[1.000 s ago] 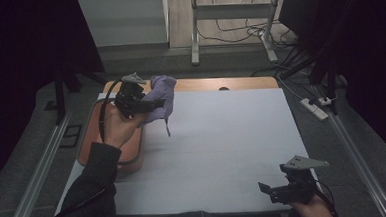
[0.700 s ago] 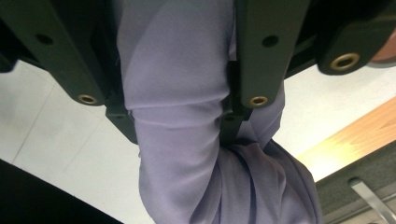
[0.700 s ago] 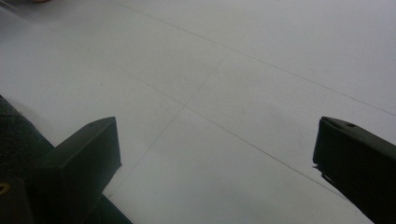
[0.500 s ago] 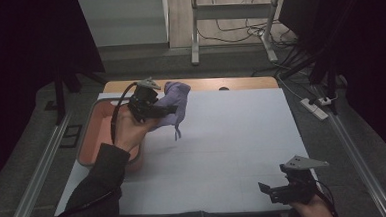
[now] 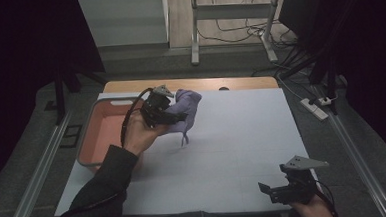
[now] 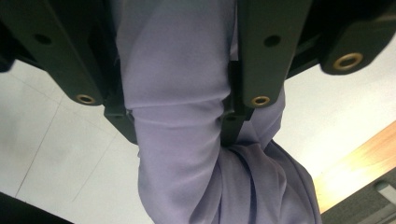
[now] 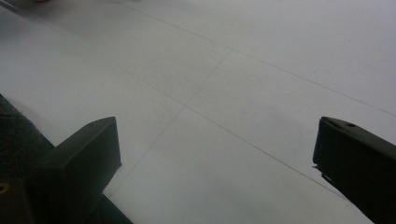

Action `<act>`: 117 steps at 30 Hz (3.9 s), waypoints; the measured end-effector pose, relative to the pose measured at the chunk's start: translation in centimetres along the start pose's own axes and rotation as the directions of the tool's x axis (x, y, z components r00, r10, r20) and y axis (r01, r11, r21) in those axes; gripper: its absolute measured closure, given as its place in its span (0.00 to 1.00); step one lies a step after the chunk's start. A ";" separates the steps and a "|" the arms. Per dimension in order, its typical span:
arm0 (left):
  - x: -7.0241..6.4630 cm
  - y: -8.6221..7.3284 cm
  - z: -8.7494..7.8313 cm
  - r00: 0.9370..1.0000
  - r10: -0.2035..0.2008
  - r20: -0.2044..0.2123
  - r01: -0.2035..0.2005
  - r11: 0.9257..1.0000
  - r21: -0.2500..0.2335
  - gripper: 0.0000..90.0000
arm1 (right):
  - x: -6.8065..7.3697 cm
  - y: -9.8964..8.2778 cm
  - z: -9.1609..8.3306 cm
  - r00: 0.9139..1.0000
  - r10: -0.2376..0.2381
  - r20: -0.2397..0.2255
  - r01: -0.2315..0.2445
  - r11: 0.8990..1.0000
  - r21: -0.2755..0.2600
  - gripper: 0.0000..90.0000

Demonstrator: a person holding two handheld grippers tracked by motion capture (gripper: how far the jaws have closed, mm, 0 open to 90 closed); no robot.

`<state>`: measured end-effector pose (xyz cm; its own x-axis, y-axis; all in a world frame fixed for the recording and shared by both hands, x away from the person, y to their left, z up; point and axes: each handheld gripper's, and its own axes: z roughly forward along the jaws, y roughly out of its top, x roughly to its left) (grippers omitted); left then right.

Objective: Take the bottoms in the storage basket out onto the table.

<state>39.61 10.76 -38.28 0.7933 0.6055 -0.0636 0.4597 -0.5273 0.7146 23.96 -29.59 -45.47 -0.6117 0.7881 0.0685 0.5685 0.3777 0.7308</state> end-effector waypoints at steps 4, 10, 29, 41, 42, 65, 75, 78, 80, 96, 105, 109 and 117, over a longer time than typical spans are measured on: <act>-0.3 0.0 0.6 1.000 0.012 0.006 -0.012 1.000 0.010 0.66 | 0.0 0.0 0.0 1.000 -0.001 -0.001 0.001 1.000 0.000 0.00; -0.7 0.0 1.7 1.000 0.025 0.016 -0.026 0.999 0.026 0.66 | 0.0 0.0 0.0 1.000 -0.003 0.000 0.003 1.000 0.000 0.00; -1.4 -1.0 6.2 0.998 0.051 0.040 -0.054 0.993 0.103 0.64 | 0.1 0.0 0.0 1.000 -0.011 -0.003 0.011 1.000 0.007 0.01; -1.4 -2.0 9.0 0.997 0.043 0.065 -0.053 0.987 0.150 0.62 | 0.2 0.0 0.0 1.000 -0.015 -0.005 0.015 1.000 0.012 0.01; -1.4 -2.1 9.2 0.997 0.038 0.069 -0.049 0.987 0.153 0.61 | 0.1 0.0 0.0 1.000 -0.017 -0.005 0.017 1.000 0.011 0.01; -0.2 -3.6 12.2 1.000 -0.003 0.031 -0.003 0.978 0.210 0.41 | 0.2 -0.1 0.1 1.000 -0.019 -0.007 0.019 1.000 0.015 0.01; 0.1 -3.9 12.7 0.999 -0.035 0.002 0.034 0.976 0.214 0.22 | 0.2 -0.1 0.1 1.000 -0.025 -0.008 0.025 1.000 0.016 0.01; 0.0 -3.8 12.7 1.000 -0.028 -0.013 0.030 0.976 0.216 0.20 | 0.3 -0.1 0.1 1.000 -0.024 -0.008 0.024 1.000 0.017 0.01; -0.2 -3.8 12.7 0.999 -0.023 -0.024 0.027 0.976 0.215 0.18 | 0.3 -0.1 0.1 1.000 -0.025 -0.007 0.025 1.000 0.018 0.01; -0.4 -3.5 12.5 0.999 -0.018 -0.050 0.029 0.974 0.223 0.09 | 0.3 -0.1 0.0 0.999 -0.032 -0.007 0.032 0.999 0.018 0.01; -0.3 -3.3 12.3 0.999 -0.036 -0.029 0.041 0.974 0.224 0.08 | 0.3 -0.1 0.0 0.999 -0.032 -0.007 0.032 0.999 0.017 0.01; -0.3 -3.3 12.2 0.999 -0.037 -0.003 0.037 0.974 0.223 0.05 | 0.3 -0.1 0.0 0.999 -0.032 -0.007 0.033 0.999 0.018 0.01; 0.0 -3.4 12.1 0.997 -0.056 0.048 0.045 0.979 0.201 0.00 | 0.3 -0.1 0.0 0.999 -0.032 -0.007 0.032 0.999 0.018 0.01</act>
<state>42.85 5.33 -49.18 0.7847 0.6045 -0.1371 0.5659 -0.6084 0.5565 23.75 -29.36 -45.53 -0.6334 0.7723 0.0494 0.5581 0.4116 0.7205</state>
